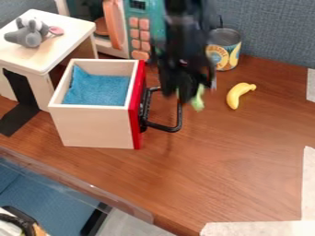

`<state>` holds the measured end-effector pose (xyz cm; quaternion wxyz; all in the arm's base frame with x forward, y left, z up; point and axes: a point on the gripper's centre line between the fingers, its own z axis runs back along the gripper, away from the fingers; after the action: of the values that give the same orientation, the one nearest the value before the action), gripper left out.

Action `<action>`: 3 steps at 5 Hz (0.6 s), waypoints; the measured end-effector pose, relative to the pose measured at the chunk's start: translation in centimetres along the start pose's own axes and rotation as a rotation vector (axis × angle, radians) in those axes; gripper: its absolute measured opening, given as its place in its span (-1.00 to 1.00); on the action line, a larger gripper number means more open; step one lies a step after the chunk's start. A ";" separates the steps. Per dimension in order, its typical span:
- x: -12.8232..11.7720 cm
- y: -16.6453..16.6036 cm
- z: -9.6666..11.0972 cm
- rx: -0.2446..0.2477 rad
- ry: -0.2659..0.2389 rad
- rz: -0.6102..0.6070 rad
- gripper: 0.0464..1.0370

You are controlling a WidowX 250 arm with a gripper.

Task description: Take off the green drumstick from the drawer and place it on the bottom right of the table

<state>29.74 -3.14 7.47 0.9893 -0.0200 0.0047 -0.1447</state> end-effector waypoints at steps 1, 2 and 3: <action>-0.1 -1.2 -3.6 0.014 0.047 -0.057 -0.34; 0.0 -2.0 -5.9 0.042 0.025 -0.087 -0.34; 0.2 -3.6 -6.9 0.060 0.037 -0.145 -0.21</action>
<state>28.74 -6.92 0.67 0.9761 0.0121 0.0172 -0.2164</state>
